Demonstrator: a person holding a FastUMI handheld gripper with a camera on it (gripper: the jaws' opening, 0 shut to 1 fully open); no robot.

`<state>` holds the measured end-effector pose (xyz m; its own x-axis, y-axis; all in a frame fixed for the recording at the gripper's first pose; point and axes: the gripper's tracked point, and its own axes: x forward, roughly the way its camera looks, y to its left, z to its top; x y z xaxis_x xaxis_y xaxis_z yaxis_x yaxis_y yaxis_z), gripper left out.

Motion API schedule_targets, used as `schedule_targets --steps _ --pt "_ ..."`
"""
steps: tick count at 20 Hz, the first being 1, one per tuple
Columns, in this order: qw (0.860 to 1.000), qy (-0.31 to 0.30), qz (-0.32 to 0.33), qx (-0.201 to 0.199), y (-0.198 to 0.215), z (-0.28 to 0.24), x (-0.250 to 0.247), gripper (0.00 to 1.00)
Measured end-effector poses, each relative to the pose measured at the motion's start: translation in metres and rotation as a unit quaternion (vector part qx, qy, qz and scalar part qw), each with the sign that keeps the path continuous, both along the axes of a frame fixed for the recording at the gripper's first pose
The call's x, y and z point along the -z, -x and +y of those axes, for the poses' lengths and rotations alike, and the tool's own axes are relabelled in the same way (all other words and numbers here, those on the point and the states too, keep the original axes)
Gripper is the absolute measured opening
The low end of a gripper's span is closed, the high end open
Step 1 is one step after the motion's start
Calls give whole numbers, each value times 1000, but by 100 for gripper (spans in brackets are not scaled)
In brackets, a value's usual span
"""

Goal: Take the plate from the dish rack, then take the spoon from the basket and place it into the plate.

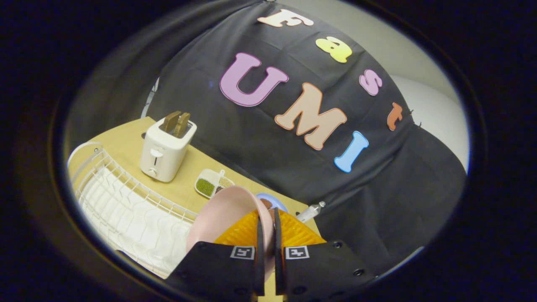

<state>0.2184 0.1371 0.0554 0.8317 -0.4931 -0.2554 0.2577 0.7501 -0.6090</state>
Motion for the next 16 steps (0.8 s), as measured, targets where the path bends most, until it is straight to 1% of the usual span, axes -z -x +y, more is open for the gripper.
schedule_targets --steps 2,5,10,13,16 --pt "1000 -16 -10 -9 13 -5 -13 12" --pt "999 -38 -6 -24 40 -18 -21 12" --pt "997 -51 -22 -46 101 -44 -38 12" --pt "996 -77 -20 -51 139 -64 -29 11" --pt "992 -110 -11 -55 171 -82 -4 12"
